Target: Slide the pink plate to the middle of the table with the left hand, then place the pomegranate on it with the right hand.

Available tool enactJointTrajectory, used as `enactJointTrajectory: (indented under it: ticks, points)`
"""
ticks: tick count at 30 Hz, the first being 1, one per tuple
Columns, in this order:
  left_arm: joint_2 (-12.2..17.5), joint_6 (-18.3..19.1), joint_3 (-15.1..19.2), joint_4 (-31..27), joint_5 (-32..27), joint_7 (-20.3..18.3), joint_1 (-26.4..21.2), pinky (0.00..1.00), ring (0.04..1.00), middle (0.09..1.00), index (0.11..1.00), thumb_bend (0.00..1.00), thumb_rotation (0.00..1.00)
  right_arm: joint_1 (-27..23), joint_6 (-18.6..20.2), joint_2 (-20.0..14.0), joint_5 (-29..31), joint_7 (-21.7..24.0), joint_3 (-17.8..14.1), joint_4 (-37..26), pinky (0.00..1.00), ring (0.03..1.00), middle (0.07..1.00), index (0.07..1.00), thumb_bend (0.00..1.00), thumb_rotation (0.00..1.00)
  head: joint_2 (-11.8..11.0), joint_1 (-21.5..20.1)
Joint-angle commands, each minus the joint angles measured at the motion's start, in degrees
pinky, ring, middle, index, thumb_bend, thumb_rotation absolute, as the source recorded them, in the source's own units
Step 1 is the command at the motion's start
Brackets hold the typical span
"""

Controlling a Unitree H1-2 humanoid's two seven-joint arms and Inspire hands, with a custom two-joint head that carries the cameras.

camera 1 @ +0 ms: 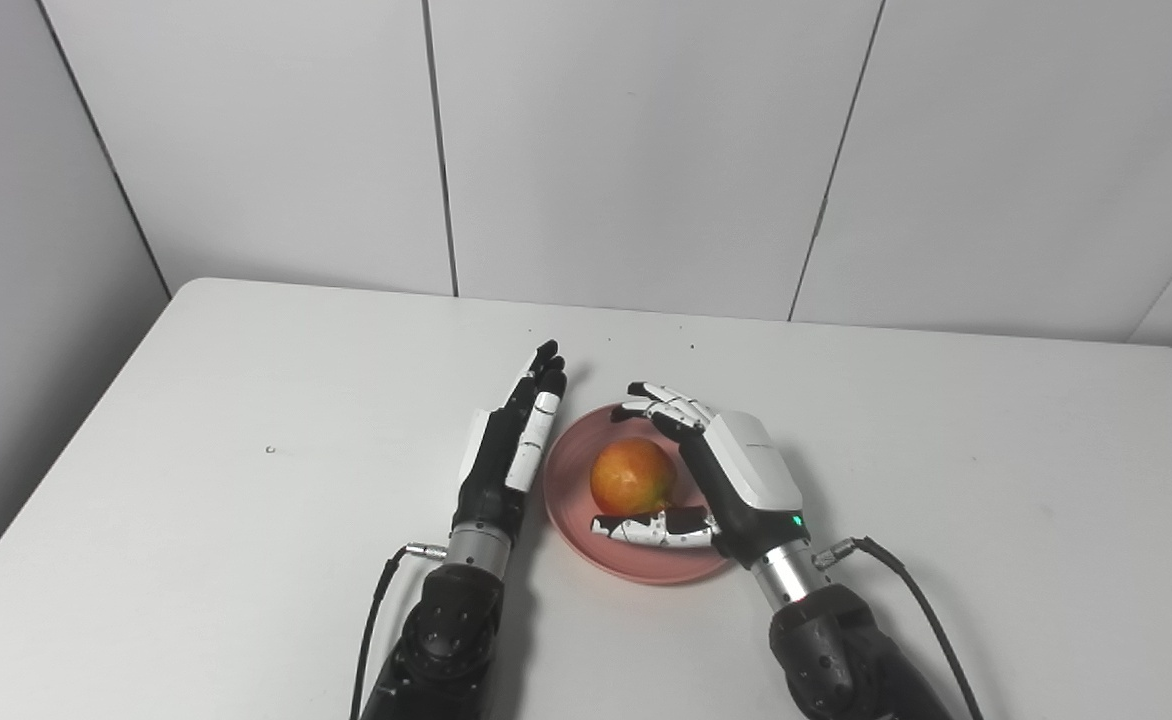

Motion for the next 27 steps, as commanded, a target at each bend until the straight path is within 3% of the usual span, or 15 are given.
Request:
enactJointTrajectory:
  ticks: [1,11,17,27]
  points:
    - [0.0,-0.9,0.1,-1.5,-0.1,0.1,-2.1,0.95,0.965,0.955,0.926,0.65,1.0,-1.1,-3.1,-0.2,0.7,-0.9,-0.2,-2.1,0.86,0.908,0.895,0.8,0.66,0.48,0.0,0.0]
    - [-0.1,-0.2,0.1,-1.8,0.1,-0.1,-2.1,0.95,0.955,0.954,0.93,0.66,1.0,-0.2,-4.8,0.3,1.9,-2.0,-1.0,-3.5,0.91,0.955,0.952,0.931,0.68,0.56,0.1,-0.1]
    - [-0.1,-0.1,0.1,-1.8,-0.1,-0.2,-2.0,0.96,0.957,0.953,0.928,0.66,1.0,0.5,-6.2,0.9,2.6,-4.1,-1.9,-3.9,0.94,0.955,0.955,0.944,0.67,0.57,0.1,-0.2]
    - [-0.4,1.3,0.3,-2.7,-0.7,-0.3,-1.6,0.95,0.946,0.941,0.921,0.67,1.0,1.2,-9.7,3.0,8.3,-8.7,-7.2,-0.8,0.83,0.896,0.926,0.938,0.65,0.74,0.0,-0.8]
